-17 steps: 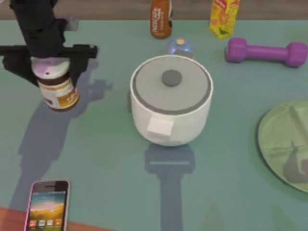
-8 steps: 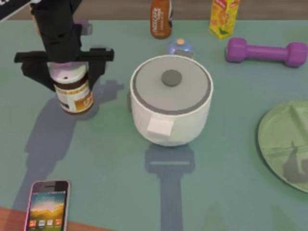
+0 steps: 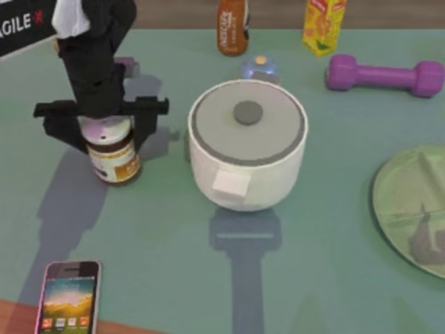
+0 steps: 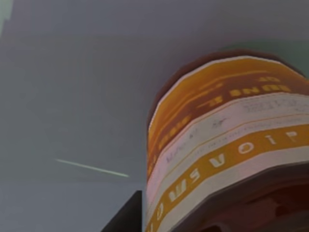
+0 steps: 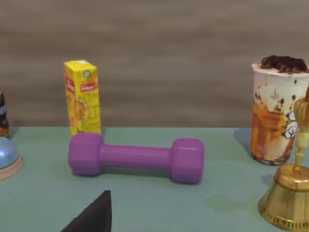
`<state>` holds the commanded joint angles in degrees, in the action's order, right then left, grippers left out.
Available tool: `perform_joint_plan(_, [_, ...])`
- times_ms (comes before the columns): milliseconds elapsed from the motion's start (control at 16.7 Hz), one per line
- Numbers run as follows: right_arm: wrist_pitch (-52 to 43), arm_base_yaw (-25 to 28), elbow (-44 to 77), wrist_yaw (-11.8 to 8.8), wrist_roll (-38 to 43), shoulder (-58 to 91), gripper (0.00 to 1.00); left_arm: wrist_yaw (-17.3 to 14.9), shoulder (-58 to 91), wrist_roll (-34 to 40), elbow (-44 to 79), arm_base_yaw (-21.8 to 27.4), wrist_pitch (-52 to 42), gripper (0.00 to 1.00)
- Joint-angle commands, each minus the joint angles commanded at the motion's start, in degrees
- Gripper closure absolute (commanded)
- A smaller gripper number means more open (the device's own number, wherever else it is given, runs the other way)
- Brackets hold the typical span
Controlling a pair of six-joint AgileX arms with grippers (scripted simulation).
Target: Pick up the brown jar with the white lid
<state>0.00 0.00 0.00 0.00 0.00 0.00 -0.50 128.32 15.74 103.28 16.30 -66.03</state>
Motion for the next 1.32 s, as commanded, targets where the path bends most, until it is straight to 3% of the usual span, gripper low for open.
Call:
perform_joint_plan(180, [0.0,0.0,0.0,0.0,0.0,0.0,0.00,0.0,0.0,0.0,0.0,0.0,0.0,1.00])
perform_joint_plan(960, [0.0,0.0,0.0,0.0,0.0,0.0,0.00,0.0,0.0,0.0,0.0,0.0,0.0,0.02])
perform_joint_plan(1320, [0.0,0.0,0.0,0.0,0.0,0.0,0.00,0.0,0.0,0.0,0.0,0.0,0.0,0.00])
